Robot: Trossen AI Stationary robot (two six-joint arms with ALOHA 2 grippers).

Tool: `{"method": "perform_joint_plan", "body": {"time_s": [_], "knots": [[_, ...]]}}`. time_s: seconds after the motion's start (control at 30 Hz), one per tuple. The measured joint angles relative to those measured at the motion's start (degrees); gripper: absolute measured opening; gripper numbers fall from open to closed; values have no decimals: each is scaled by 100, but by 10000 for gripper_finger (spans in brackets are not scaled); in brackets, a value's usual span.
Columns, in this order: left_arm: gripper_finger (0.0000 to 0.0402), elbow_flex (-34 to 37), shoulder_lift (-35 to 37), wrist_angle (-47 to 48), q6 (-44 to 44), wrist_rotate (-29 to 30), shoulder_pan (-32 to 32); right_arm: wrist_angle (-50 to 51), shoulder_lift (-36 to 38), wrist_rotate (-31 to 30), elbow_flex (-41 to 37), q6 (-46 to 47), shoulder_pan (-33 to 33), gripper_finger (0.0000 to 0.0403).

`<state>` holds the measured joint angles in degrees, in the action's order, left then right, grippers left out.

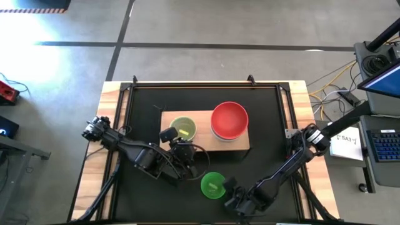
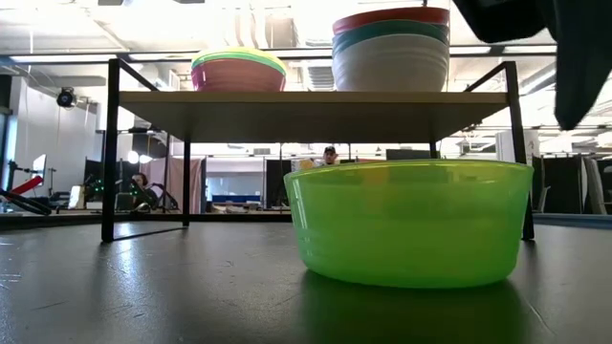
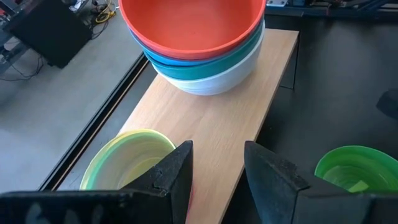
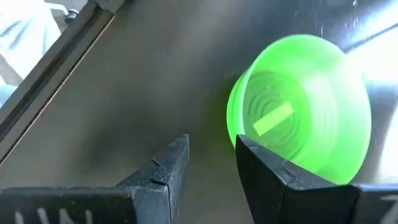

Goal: Place and stack bowls onto a shelf
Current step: Stack the small light green bowl on top of the small yellow bowl on the shelf

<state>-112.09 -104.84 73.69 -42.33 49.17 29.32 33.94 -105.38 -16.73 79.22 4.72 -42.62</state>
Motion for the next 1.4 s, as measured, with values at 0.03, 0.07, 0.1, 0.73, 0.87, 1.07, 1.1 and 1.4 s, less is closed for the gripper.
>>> {"method": "perform_joint_plan", "body": {"time_s": [0.03, 0.07, 0.1, 0.73, 0.87, 1.07, 1.1, 1.4], "knots": [[127, 2, 0, 0, 0, 0, 0, -55, 0, 1, 0, -79, 1, 123], [127, 4, 0, 0, 0, 0, 0, -130, 0, -1, -3, -161, 1, 123], [127, 4, 0, 0, 0, 0, 0, -250, -4, -4, -7, -244, 1, 123], [127, 9, 0, -2, 0, -2, 0, -651, -157, -320, -95, -618, 196, 123], [127, 9, 0, -2, 0, -2, 0, -769, -157, -267, -288, -525, 213, 123], [127, 9, 0, -2, 0, -4, 0, -910, -157, -279, -483, -341, 234, 122], [127, 9, 0, -2, 0, -4, 0, -944, -157, -280, -483, -345, 237, 121], [127, 11, 0, -61, 0, -4, 0, -1095, -157, -99, -608, -320, 331, 75]]}}
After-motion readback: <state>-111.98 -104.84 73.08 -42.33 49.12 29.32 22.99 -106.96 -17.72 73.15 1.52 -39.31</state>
